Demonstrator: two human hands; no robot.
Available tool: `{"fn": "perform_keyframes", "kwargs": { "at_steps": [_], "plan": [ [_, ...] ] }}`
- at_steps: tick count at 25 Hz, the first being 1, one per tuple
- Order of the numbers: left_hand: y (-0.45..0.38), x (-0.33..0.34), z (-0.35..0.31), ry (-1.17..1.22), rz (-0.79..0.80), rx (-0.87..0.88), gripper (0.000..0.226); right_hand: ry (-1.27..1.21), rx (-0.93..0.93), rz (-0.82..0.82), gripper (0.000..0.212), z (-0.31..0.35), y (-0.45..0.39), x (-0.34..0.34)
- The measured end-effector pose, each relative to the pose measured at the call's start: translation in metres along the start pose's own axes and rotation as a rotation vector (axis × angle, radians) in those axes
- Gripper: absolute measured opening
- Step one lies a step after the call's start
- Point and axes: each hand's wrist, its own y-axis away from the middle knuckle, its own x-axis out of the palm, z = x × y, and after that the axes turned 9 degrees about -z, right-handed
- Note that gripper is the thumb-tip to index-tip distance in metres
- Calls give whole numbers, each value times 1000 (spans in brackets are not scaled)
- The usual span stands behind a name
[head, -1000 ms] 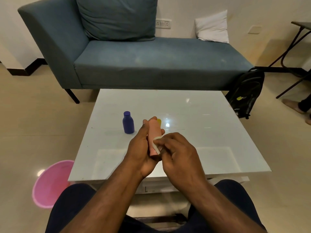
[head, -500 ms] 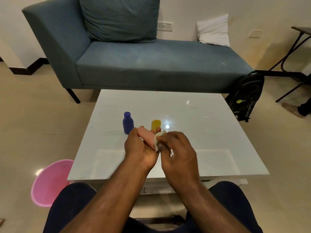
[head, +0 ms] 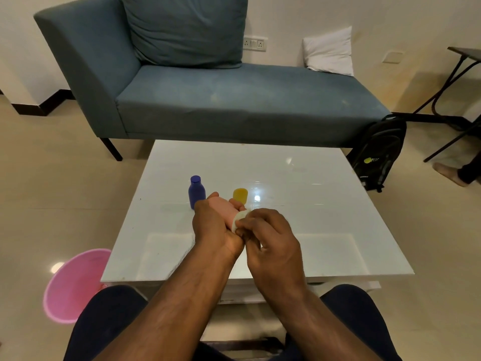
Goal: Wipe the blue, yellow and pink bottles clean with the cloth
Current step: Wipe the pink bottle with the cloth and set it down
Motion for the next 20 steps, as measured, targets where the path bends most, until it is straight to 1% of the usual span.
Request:
{"fn": "perform_keyframes", "kwargs": {
  "at_steps": [2, 3, 6, 7, 10, 11, 13, 16, 18, 20],
  "plan": [
    [8, 2, -2, -54, 30, 5, 39, 10, -75, -8, 21, -3, -6, -1],
    [9, 2, -4, -58, 42, 11, 40, -24, -39, -20, 22, -5, -8, 0],
    [4, -1, -7, -27, 73, 5, 36, -196, 276, -45, 23, 2, -10, 0],
    [3, -3, -9, -41, 72, -10, 34, -214, 327, -39, 21, 4, -7, 0],
    [8, -4, -7, -181, 87, -49, 34, -231, 298, -6, 21, 5, 3, -2],
    [10, -5, -6, -239, 98, -24, 36, -262, 318, 12, 21, 5, 3, -4],
    [14, -5, -8, -312, 157, 30, 38, -349, 423, 73, 22, 4, -3, -8],
    [19, -10, -13, -318, 259, 24, 43, -428, 529, 138, 24, 5, -16, -10],
    [20, -12, -12, -328, 301, 35, 45, -423, 538, 106, 28, 7, -23, -9],
    [20, -13, -11, -305, 306, 35, 39, -391, 518, 95, 29, 10, -22, -7]
  ]
}}
